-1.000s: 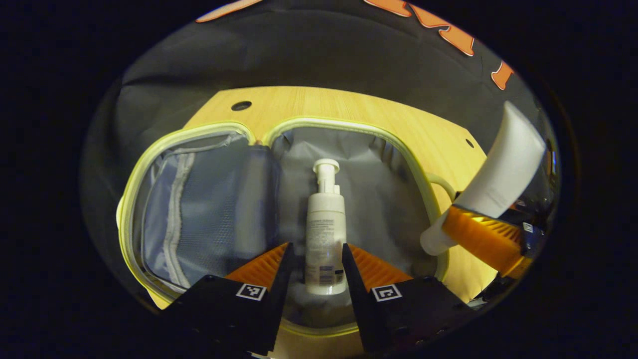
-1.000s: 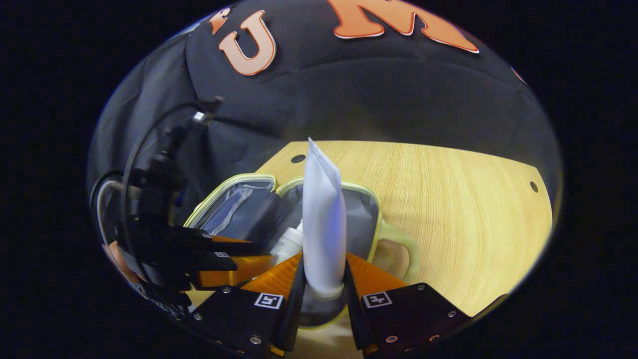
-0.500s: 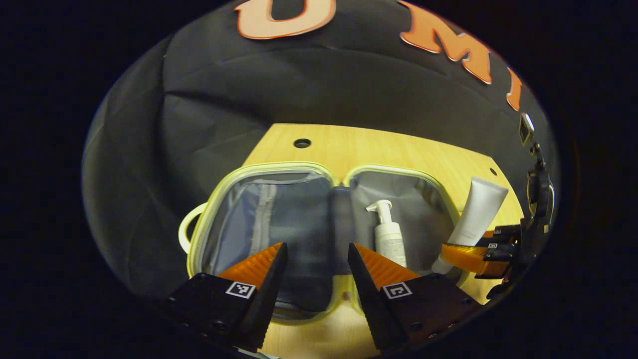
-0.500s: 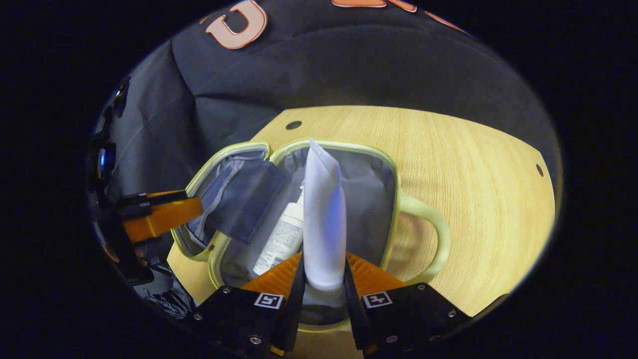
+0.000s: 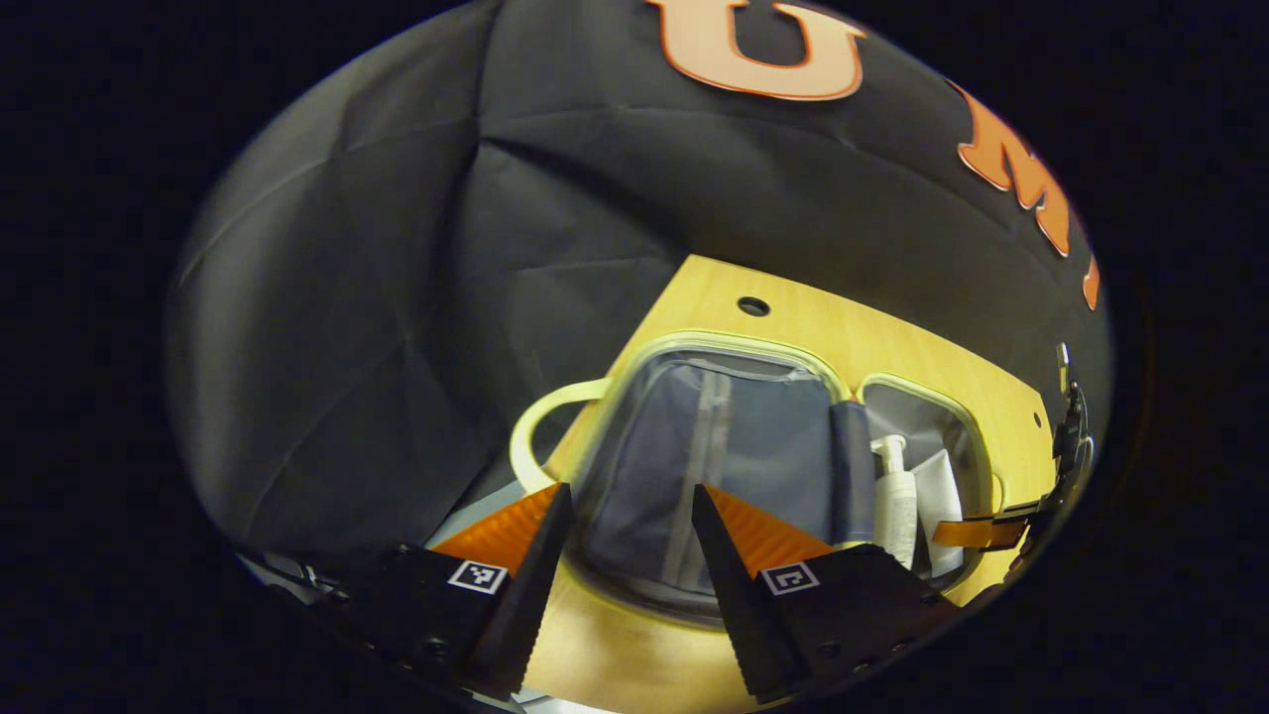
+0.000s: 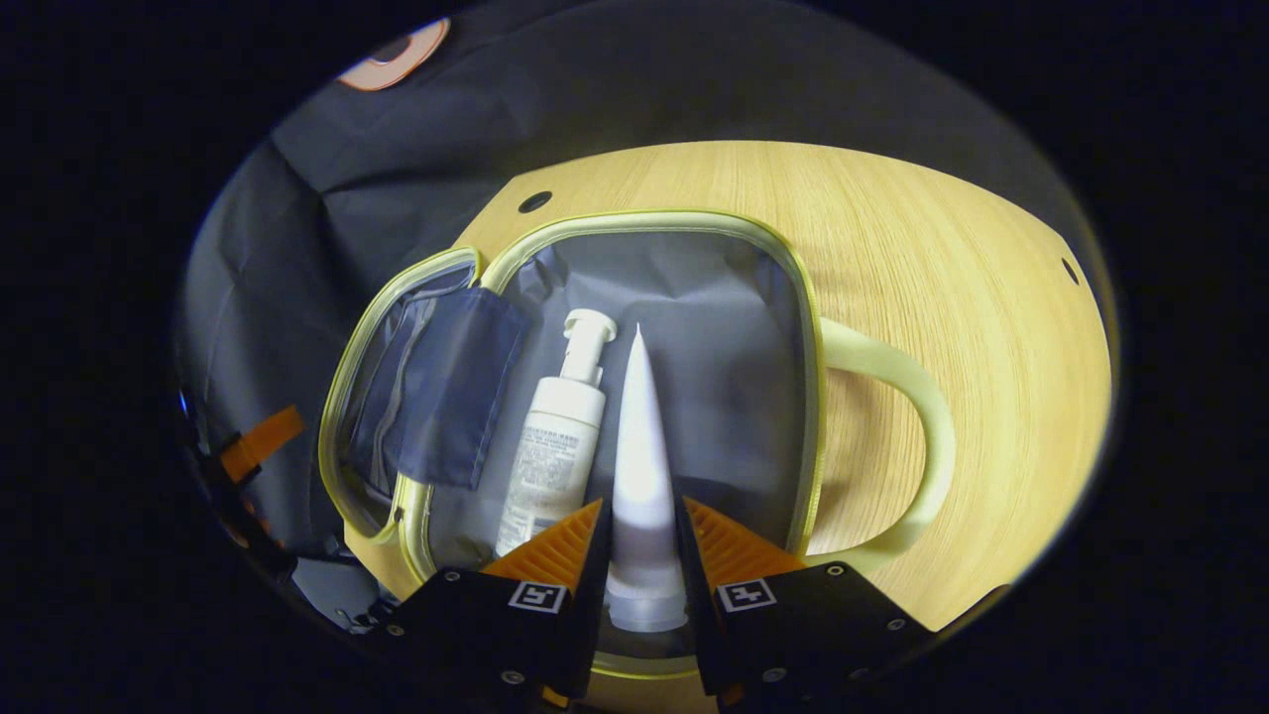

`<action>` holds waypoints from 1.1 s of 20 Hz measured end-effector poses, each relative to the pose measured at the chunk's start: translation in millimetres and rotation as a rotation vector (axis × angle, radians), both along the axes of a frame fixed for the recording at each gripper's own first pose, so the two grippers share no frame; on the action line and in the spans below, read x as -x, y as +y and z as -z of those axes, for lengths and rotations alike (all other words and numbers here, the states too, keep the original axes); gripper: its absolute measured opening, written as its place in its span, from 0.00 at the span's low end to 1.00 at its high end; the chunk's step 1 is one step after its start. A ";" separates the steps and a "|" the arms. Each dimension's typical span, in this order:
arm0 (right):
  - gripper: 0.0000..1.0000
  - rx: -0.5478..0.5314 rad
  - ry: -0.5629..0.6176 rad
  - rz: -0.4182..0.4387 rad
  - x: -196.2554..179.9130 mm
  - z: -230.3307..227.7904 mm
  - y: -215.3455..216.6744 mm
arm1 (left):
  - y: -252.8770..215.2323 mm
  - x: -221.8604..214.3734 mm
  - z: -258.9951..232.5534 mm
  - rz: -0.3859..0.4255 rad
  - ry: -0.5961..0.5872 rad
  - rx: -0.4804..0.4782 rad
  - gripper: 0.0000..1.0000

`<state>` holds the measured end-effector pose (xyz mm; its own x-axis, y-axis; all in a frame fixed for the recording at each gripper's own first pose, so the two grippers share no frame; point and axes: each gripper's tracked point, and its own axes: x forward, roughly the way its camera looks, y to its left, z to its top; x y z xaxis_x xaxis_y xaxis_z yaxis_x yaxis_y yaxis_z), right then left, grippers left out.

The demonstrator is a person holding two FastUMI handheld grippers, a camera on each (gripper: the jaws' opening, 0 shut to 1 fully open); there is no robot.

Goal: First open the suitcase, pack the skin care products into it, and then close the suitcase.

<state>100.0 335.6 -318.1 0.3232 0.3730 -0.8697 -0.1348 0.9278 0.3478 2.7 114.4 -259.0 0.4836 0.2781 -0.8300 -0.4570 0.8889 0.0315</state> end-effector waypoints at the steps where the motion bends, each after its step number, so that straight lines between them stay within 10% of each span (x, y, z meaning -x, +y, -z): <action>1: 0.41 0.009 0.000 0.015 -1.4 1.9 -1.2 | 11.3 6.9 0.2 -0.017 -0.002 -0.007 0.78; 9: 0.44 0.013 -0.008 0.178 -25.4 -2.3 -7.8 | 60.8 18.5 22.3 -0.122 0.007 0.040 0.79; 22: 0.58 0.033 -0.228 0.269 -29.5 -74.6 -79.2 | 92.4 -7.7 45.2 -0.407 -0.174 0.421 0.87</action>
